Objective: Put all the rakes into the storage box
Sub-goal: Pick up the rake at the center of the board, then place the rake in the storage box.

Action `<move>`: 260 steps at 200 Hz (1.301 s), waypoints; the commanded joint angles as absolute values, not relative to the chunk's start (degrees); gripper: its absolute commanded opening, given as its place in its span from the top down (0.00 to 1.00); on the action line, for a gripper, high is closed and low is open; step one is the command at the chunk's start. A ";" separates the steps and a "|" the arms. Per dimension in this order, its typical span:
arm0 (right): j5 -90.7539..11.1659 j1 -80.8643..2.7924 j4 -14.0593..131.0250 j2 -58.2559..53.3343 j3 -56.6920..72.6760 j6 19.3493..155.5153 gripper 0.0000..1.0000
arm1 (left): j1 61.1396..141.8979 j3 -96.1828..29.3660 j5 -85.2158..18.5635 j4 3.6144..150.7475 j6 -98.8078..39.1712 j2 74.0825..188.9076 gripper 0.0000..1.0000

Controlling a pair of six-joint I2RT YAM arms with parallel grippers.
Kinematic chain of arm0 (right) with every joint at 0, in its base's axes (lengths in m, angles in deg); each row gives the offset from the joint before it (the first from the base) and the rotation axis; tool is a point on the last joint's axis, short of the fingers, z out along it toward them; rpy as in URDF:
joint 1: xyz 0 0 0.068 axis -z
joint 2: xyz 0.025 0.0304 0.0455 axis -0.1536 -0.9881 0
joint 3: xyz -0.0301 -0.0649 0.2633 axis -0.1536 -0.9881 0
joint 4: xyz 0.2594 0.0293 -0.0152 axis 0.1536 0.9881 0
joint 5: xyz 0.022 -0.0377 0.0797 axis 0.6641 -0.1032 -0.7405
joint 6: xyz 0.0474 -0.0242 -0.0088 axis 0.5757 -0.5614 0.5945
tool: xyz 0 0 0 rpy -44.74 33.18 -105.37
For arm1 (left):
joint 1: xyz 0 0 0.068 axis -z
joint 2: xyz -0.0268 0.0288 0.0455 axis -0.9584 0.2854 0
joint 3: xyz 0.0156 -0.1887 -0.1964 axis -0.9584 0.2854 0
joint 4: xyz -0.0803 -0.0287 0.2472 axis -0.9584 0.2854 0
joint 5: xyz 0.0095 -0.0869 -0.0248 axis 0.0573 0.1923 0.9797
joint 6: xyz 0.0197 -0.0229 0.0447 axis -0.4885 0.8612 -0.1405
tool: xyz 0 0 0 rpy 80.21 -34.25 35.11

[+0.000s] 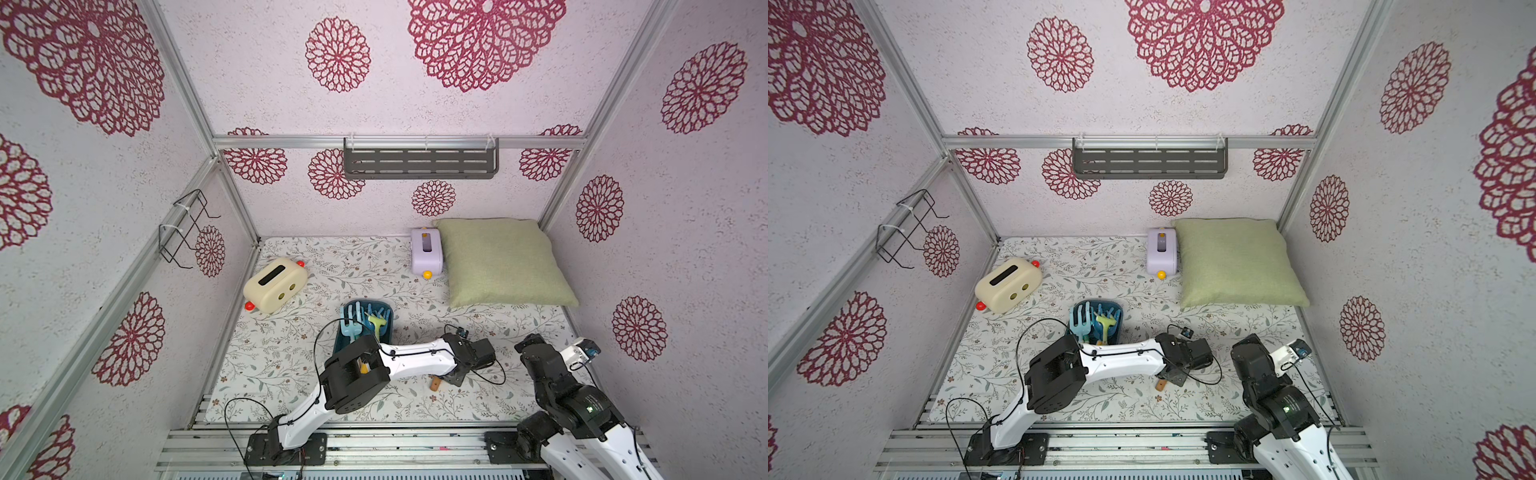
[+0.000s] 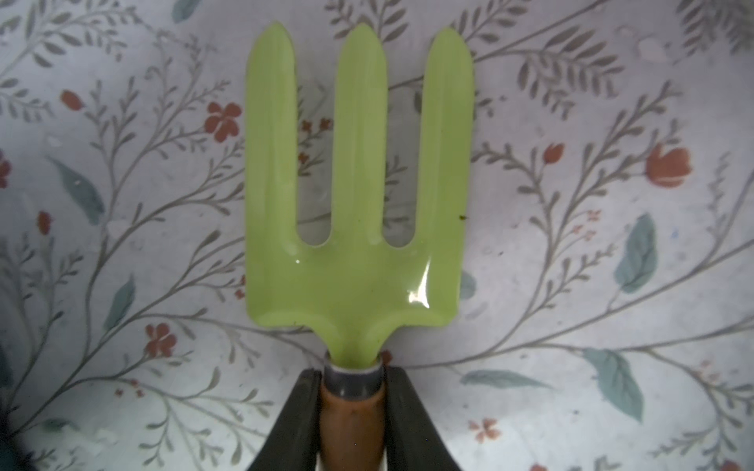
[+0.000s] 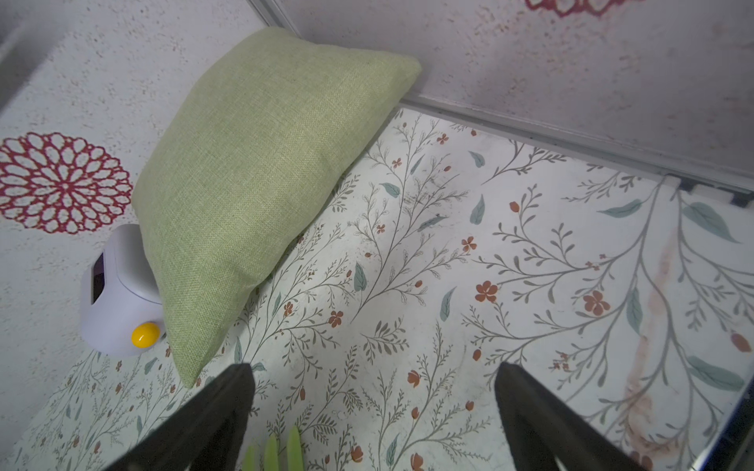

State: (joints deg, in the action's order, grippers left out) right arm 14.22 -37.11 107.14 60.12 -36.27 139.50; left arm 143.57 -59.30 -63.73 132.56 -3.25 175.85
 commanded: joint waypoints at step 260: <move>-6.43 -36.86 81.96 49.49 -41.56 124.17 0.01 | 121.91 -9.66 -67.30 122.54 -5.25 118.29 0.84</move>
